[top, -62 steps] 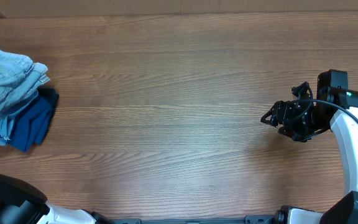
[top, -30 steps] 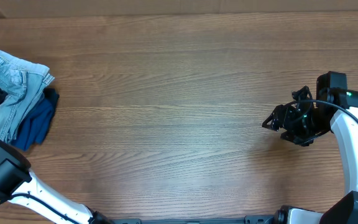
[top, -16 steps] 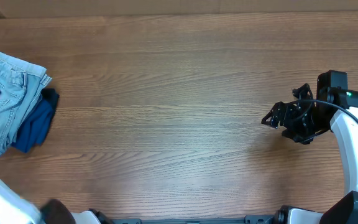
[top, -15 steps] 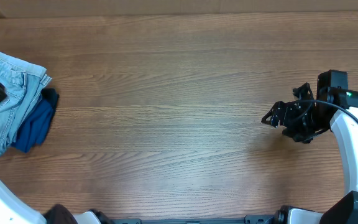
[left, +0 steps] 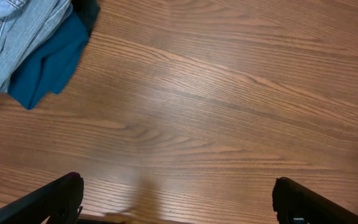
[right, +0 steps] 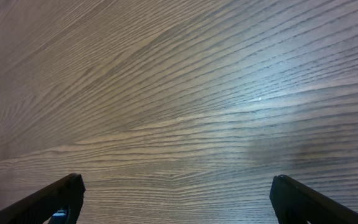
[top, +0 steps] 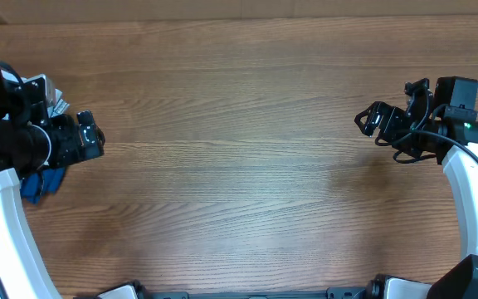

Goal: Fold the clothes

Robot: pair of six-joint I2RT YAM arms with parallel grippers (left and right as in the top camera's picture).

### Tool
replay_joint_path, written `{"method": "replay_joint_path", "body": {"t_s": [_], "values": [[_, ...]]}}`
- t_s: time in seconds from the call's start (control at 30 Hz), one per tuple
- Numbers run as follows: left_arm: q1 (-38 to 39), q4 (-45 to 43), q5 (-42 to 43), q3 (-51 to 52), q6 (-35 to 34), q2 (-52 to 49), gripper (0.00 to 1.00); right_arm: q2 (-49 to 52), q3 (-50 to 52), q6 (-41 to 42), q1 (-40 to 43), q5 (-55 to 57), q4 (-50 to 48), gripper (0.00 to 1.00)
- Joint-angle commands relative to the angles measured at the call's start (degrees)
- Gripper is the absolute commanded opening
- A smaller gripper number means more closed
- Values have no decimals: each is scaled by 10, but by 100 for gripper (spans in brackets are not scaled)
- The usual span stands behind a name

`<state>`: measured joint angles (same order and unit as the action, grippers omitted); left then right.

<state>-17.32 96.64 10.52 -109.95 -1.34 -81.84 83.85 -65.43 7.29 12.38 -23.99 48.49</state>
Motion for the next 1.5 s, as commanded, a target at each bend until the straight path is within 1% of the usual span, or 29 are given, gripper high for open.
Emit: {"method": "replay_joint_path", "body": {"t_s": [0.0,0.07,0.13,0.2,0.23,0.27,0.33,0.37,0.43,0.5,0.53,0.63,0.7,0.73,0.77,0.83,0.9,0.97,1.07,1.2,1.4,1.47], "values": [[1,0,-5,3,-8,-9,100,-2,-10,2,2,-1,-1,100],[1,0,-5,3,-8,-10,100,-2,-10,2,2,-7,7,100],[1,0,-5,3,-8,-11,100,-2,-10,2,1,-53,51,100],[1,0,-5,3,-8,-11,100,-2,-10,2,1,-39,65,100],[1,0,-5,3,-8,-11,100,-2,-10,2,2,-33,57,100],[1,0,-5,3,-8,-11,100,-3,-11,-5,2,-33,25,100],[1,0,-5,3,-8,-12,100,-19,-17,-57,5,-72,-28,100],[1,0,-5,3,-8,-12,100,-33,-26,-66,10,-88,-35,100],[1,0,-5,3,-8,-12,100,-88,-64,-98,32,-129,-34,100],[1,0,-5,3,-8,-12,100,-150,-82,-128,51,-130,-40,100],[1,0,-5,3,-8,-12,100,-201,-80,-139,57,-101,-47,100],[1,0,-5,3,-8,-12,100,-289,-64,-129,44,3,-43,100],[1,0,-5,3,-8,-12,100,-384,-17,-126,17,69,-37,100],[1,0,-5,3,-8,-12,100,-419,7,-115,10,87,-34,100],[1,0,-5,3,-8,-12,100,-472,55,-90,4,107,-30,100],[1,0,-5,3,-8,-12,100,-569,154,-59,4,110,-30,100],[1,0,-5,3,-8,-12,100,-655,254,-53,4,103,-30,100],[1,0,-5,3,-8,-12,100,-724,337,-53,4,98,-40,100],[1,0,-5,3,-8,-12,100,-793,417,-51,2,86,-43,100],[1,0,-5,3,-8,-12,100,-837,485,-51,-10,76,-50,100],[1,0,-5,3,-8,-12,100,-837,554,-51,-12,70,-70,100],[1,0,-5,3,-8,-12,100,-837,556,-51,-12,72,-70,100]]}}
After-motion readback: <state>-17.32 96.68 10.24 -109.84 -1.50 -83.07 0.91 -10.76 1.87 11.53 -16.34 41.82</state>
